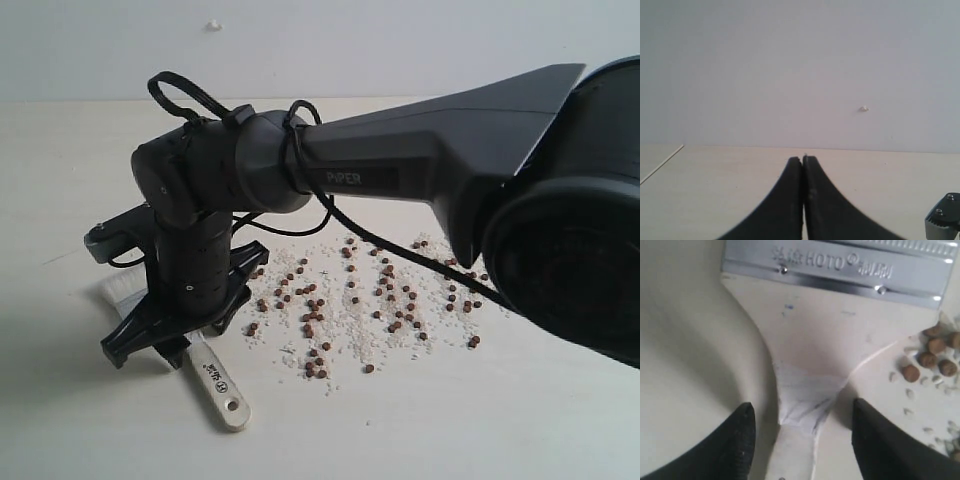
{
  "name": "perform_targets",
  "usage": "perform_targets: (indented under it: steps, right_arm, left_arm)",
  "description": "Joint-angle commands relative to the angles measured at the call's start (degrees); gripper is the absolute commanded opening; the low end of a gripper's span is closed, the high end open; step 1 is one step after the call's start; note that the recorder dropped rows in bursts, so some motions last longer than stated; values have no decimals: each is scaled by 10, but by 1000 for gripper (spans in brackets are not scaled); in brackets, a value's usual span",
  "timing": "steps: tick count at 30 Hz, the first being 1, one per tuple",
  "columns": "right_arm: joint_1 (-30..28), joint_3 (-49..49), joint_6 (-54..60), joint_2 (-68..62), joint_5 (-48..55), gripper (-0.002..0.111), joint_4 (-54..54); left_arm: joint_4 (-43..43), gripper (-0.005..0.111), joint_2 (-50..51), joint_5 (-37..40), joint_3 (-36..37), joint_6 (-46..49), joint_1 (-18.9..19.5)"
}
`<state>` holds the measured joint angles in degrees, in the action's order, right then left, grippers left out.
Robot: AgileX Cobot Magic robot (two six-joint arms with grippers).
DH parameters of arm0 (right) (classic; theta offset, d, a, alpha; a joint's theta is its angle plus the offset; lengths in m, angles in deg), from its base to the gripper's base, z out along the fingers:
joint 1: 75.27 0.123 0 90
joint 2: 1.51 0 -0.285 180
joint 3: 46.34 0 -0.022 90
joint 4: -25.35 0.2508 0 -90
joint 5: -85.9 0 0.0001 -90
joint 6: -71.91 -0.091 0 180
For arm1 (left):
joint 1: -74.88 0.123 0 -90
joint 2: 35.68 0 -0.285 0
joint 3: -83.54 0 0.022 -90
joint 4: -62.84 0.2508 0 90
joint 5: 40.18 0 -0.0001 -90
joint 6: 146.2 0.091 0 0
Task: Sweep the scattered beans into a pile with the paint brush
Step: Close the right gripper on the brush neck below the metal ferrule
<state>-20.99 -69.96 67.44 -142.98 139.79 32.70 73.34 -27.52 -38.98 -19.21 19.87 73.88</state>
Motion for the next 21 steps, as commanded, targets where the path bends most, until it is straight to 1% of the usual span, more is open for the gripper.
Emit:
perform_targets:
  steps: [1, 5, 7, 11, 14, 17, 21]
  right_arm:
    - [0, -3, -2, -1, 3, 54, -19]
    - [0, -8, 2, 6, 12, 54, -26]
    - [0, -34, 2, 6, 32, 54, -12]
    - [8, -41, 2, 4, 36, 54, -1]
    - [13, -41, 0, -6, 40, 54, -12]
    - [16, -41, -28, -10, 49, 54, -48]
    - [16, -41, -34, -11, 43, 54, -47]
  left_arm:
    - [-1, 0, -4, 0, 0, 0, -2]
    - [-1, 0, -4, 0, 0, 0, -2]
    - [-1, 0, -4, 0, 0, 0, -2]
    - [-1, 0, -4, 0, 0, 0, -2]
    - [-1, 0, -4, 0, 0, 0, -2]
    - [-1, 0, -4, 0, 0, 0, -2]
    - [-1, 0, -4, 0, 0, 0, -2]
